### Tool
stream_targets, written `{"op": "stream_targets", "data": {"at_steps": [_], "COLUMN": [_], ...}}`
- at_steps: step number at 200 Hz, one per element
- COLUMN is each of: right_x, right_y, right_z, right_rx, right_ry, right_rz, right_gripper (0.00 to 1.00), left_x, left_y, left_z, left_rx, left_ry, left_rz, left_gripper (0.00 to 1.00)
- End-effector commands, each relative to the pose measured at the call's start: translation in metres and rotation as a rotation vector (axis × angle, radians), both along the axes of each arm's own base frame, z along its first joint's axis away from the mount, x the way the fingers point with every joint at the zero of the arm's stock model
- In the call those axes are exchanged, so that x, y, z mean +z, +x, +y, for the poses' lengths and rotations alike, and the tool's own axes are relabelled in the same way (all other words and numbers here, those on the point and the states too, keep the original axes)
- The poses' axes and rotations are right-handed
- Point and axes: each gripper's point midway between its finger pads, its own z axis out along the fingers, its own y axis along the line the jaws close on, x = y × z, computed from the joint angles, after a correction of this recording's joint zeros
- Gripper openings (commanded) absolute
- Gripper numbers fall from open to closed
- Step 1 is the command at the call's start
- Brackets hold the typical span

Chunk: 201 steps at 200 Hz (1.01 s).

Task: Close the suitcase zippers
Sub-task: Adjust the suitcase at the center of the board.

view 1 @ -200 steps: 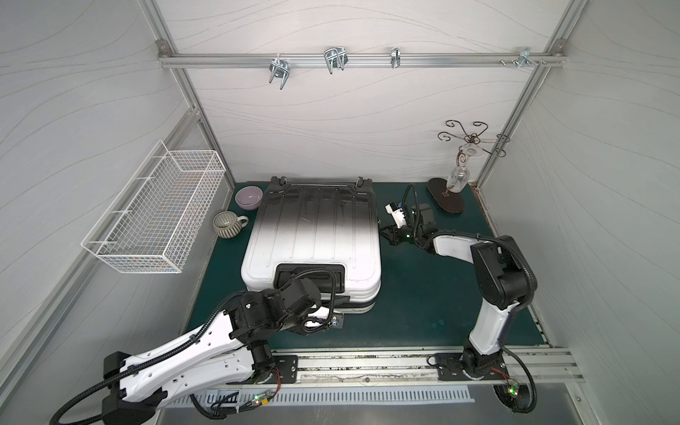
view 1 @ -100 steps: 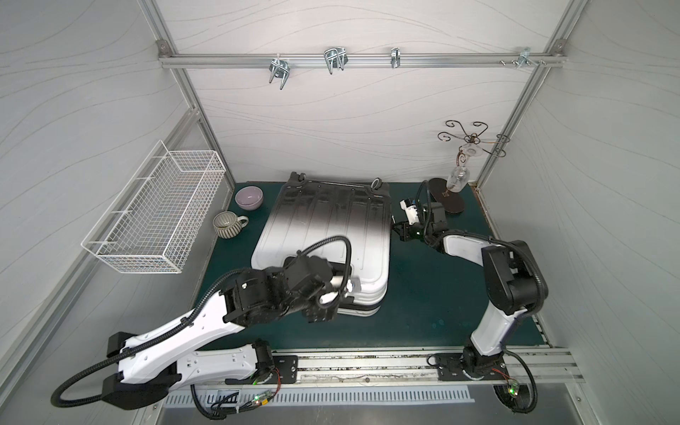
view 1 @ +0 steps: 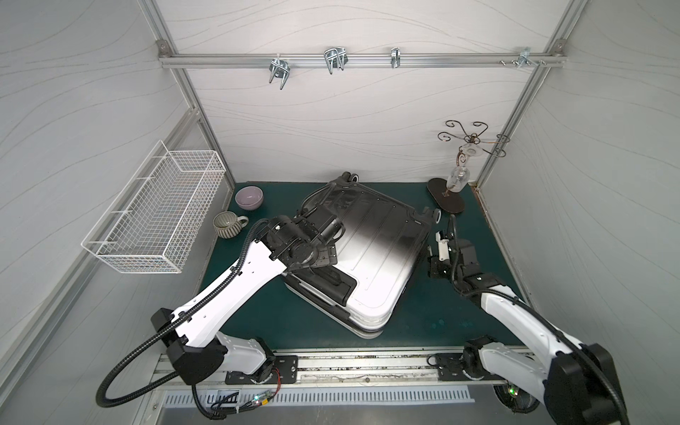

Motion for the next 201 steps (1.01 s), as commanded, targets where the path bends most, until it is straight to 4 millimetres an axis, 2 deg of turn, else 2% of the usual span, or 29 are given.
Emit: {"op": "stream_targets", "data": {"at_steps": [1,18,47,67,86,99,106,112,121,137,142,154,170,201], "right_x": [0.020,0.021,0.022,0.020,0.018,0.016,0.016,0.017,0.019,0.024,0.024,0.025,0.021,0.025], "right_y": [0.011,0.012,0.012,0.011,0.008,0.005,0.003,0.002,0.000,-0.002,-0.003,-0.003,0.001,0.023], "right_z": [-0.004,-0.002,0.003,0.008,0.011,0.011,0.009,0.008,0.005,-0.002,-0.003,-0.005,-0.012,-0.035], "right_rx": [-0.043,-0.040,-0.018,0.004,0.018,0.021,0.016,0.012,0.005,-0.006,-0.006,-0.005,-0.030,-0.099], "right_ry": [0.004,0.016,0.037,0.056,0.064,0.066,0.065,0.064,0.057,0.046,0.041,0.036,0.020,0.041], "right_rz": [-0.080,-0.087,-0.094,-0.091,-0.082,-0.072,-0.068,-0.073,-0.082,-0.098,-0.100,-0.106,-0.107,-0.138], "right_gripper": [0.00,0.00,0.00,0.00,0.00,0.00,0.00,0.00,0.00,0.00,0.00,0.00,0.00,0.00], "left_x": [0.001,-0.012,-0.047,-0.060,-0.053,-0.053,-0.061,-0.070,-0.085,-0.104,-0.107,-0.110,-0.109,-0.110], "left_y": [-0.036,-0.049,-0.057,-0.039,-0.012,0.000,0.000,-0.001,-0.003,0.002,0.005,0.012,0.028,0.060], "left_z": [0.028,0.033,0.015,-0.002,-0.017,-0.018,-0.013,-0.008,0.003,0.039,0.053,0.087,0.123,0.159], "left_rx": [0.279,0.355,0.379,0.367,0.340,0.337,0.351,0.361,0.369,0.383,0.369,0.360,0.305,0.155], "left_ry": [-0.090,-0.104,-0.184,-0.254,-0.310,-0.292,-0.263,-0.247,-0.214,-0.130,-0.082,0.035,0.170,0.322], "left_rz": [0.072,0.118,0.210,0.210,0.147,0.139,0.162,0.190,0.221,0.228,0.224,0.220,0.215,0.208], "left_gripper": [0.99,0.99,0.93,0.89,0.88,0.86,0.79,0.68,0.48,0.08,0.00,0.00,0.00,0.00]}}
